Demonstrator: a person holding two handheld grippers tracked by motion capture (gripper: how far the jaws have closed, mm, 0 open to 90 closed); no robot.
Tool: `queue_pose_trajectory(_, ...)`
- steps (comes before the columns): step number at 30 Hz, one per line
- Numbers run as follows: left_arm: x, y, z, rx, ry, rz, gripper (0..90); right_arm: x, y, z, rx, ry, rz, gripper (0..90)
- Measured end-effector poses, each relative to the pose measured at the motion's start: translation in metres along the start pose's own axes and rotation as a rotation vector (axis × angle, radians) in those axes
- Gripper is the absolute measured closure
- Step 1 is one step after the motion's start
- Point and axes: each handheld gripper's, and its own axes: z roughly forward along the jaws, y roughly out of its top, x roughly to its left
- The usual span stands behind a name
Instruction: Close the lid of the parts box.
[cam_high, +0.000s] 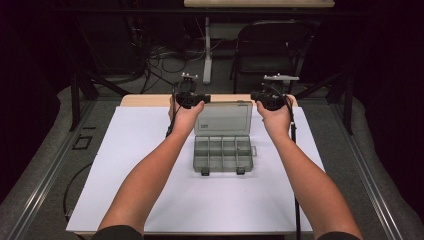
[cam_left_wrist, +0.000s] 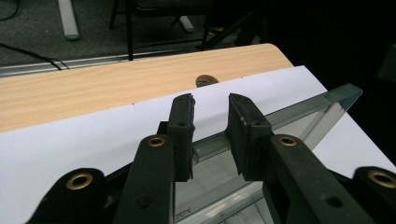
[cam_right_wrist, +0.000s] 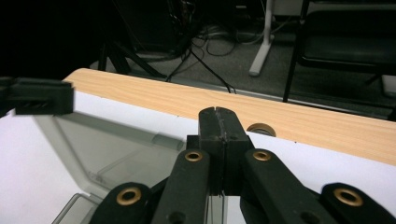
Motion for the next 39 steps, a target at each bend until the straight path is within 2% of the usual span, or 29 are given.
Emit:
queue_pose_trajectory(3, 0.0, -0.001, -0.002, -0.003, -0.004, -0.001, 71.7, 0.0, 0.005, 0.009, 0.029, -0.008, -0.003, 90.0)
queue_pose_trajectory(5, -0.001, -0.002, -0.003, -0.002, -0.006, 0.005, 71.7, 0.002, 0.005, 0.016, 0.074, -0.005, -0.016, 90.0)
queue_pose_trajectory(8, -0.001, -0.003, -0.003, -0.008, -0.012, -0.005, 71.8, 0.003, 0.005, 0.021, 0.083, -0.003, -0.016, 90.0)
queue_pose_trajectory(16, -0.002, -0.004, -0.005, -0.01, -0.012, 0.005, 71.8, 0.004, 0.001, 0.027, 0.117, 0.014, -0.023, 90.0)
queue_pose_trajectory(29, -0.003, -0.007, -0.01, -0.009, -0.023, 0.012, 71.8, 0.01, 0.0, 0.024, 0.12, 0.042, -0.04, 90.0)
queue_pose_trajectory(33, -0.004, -0.01, -0.016, -0.005, -0.042, 0.017, 72.2, 0.015, -0.002, 0.02, 0.12, 0.056, -0.067, 90.0)
queue_pose_trajectory(39, -0.007, -0.02, -0.026, -0.009, -0.072, 0.041, 73.3, 0.014, -0.011, 0.01, 0.117, 0.089, -0.077, 90.0)
